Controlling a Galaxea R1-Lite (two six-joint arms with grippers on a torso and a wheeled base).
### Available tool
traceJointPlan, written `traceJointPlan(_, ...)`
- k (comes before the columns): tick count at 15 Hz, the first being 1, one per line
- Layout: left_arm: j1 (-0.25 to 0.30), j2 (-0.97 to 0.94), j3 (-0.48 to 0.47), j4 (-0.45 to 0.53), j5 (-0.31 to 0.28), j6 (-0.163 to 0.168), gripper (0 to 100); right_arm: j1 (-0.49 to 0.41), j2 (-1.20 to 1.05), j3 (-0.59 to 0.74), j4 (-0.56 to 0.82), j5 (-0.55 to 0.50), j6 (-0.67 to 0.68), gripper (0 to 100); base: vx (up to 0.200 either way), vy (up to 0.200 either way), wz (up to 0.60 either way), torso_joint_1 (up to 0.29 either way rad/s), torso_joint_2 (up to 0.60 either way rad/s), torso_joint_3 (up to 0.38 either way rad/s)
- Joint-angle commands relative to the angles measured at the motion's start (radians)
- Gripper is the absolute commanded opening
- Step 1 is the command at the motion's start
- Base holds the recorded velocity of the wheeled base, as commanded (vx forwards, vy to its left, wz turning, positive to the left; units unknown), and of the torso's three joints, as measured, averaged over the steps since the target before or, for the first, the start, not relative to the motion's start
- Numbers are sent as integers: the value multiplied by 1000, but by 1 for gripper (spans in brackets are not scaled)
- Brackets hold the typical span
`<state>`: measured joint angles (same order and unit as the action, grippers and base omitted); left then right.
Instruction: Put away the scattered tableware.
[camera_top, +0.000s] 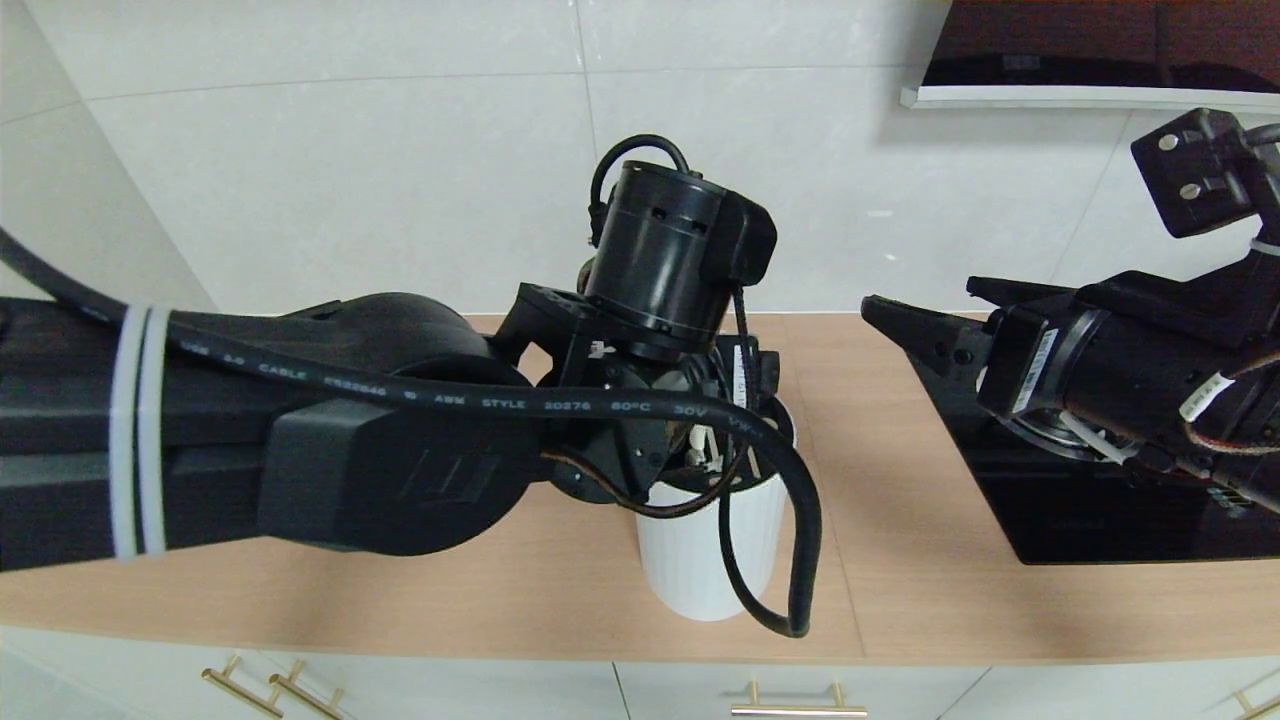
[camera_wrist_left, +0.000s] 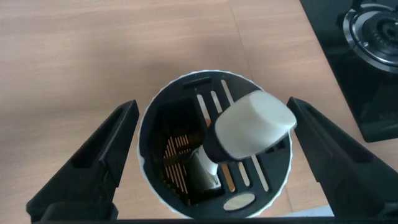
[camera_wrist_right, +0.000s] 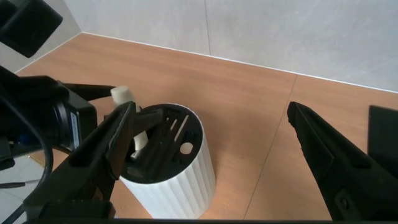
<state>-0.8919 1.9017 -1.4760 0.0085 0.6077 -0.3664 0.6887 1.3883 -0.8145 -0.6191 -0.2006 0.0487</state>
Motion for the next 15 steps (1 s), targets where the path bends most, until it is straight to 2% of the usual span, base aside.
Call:
traceJointPlan(1,-13,-46,32,2,0,-32,100,0,-2,0,-1,0,0,100,0,0,0,0,0,0)
traceJointPlan(2,-16,-127,82,2,-3,-51,100,0,-8,0,-1,-2,0,100,0,0,0,0,0,0)
traceJointPlan(4,-9,-254,134,2,-17,-52,100,-3,-18,1,-2,-8,0,100,0,0,0,0,0,0)
traceJointPlan(6,45,-498,261,2,-155,-51,100,-31,-112,66,-1,-10,0,100,0,0,0,0,0,0)
traceJointPlan(8,148,-713,398,2,-258,-49,100,-109,-235,169,1,-3,0,100,0,0,0,0,0,0)
traceJointPlan(10,272,-877,499,2,-347,-51,100,-183,-380,258,13,-2,-1,100,0,0,0,0,0,0)
traceJointPlan(11,344,-952,543,4,-388,-51,100,-204,-471,282,67,-3,-3,100,0,0,0,0,0,0)
traceJointPlan(12,373,-987,560,5,-402,-51,100,-213,-525,287,114,-6,-3,100,0,0,0,0,0,0)
traceJointPlan(13,433,-1072,603,11,-416,-51,100,-242,-681,282,282,-11,-3,100,0,0,0,0,0,0)
traceJointPlan(15,496,-1173,648,31,-413,-37,100,-359,-833,282,455,-3,-1,100,0,0,0,0,0,0)
